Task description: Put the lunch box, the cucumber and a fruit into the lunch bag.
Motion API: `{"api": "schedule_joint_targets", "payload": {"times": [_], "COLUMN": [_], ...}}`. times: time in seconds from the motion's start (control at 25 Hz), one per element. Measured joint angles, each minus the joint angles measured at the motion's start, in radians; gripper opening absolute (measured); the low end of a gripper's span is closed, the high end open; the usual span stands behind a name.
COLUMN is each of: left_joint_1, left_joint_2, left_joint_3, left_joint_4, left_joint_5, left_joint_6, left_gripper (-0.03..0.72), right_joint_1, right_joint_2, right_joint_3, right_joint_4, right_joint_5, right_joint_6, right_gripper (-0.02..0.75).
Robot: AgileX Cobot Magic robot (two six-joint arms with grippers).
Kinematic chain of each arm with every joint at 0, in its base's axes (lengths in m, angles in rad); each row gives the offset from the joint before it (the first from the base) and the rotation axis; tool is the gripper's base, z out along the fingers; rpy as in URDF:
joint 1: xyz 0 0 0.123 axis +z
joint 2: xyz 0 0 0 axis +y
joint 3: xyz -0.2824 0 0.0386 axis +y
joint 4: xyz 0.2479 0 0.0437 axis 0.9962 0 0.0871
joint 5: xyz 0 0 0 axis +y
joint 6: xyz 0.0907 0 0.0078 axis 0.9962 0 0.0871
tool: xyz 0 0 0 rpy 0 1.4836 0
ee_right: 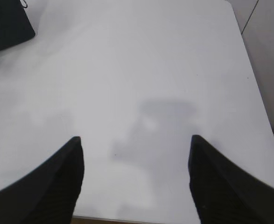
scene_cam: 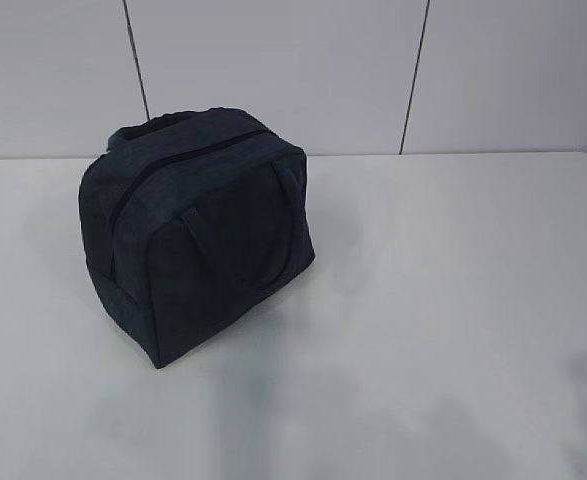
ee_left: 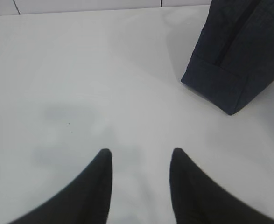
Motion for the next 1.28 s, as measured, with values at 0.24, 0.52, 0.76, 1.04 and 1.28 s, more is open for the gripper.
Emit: {"api": "schedule_joint_targets", "payload": {"times": [0.24, 0.52, 0.76, 1.04, 1.28], "left_joint_1": [0.0, 0.0, 0.0, 0.0, 0.0], "left_joint_2": [0.0, 0.0, 0.0, 0.0, 0.0], "left_joint_3": [0.0, 0.0, 0.0, 0.0, 0.0], "left_joint_4": [0.0, 0.0, 0.0, 0.0, 0.0], "left_joint_5": [0.0, 0.0, 0.0, 0.0, 0.0], "left_joint_6": [0.0, 0.0, 0.0, 0.0, 0.0], "left_gripper": [0.276, 0.26, 0.245, 0.244, 0.244], "right_joint_1": [0.0, 0.0, 0.0, 0.0, 0.0], "right_joint_2": [0.0, 0.0, 0.0, 0.0, 0.0], "right_joint_3": [0.0, 0.0, 0.0, 0.0, 0.0], "right_joint_4": [0.0, 0.0, 0.0, 0.0, 0.0], "right_joint_5": [0.0, 0.0, 0.0, 0.002, 0.002], "right_joint_6": [0.0, 0.0, 0.0, 0.0, 0.0], "right_gripper": [0.509, 0.509, 0.508, 0.508, 0.509]}}
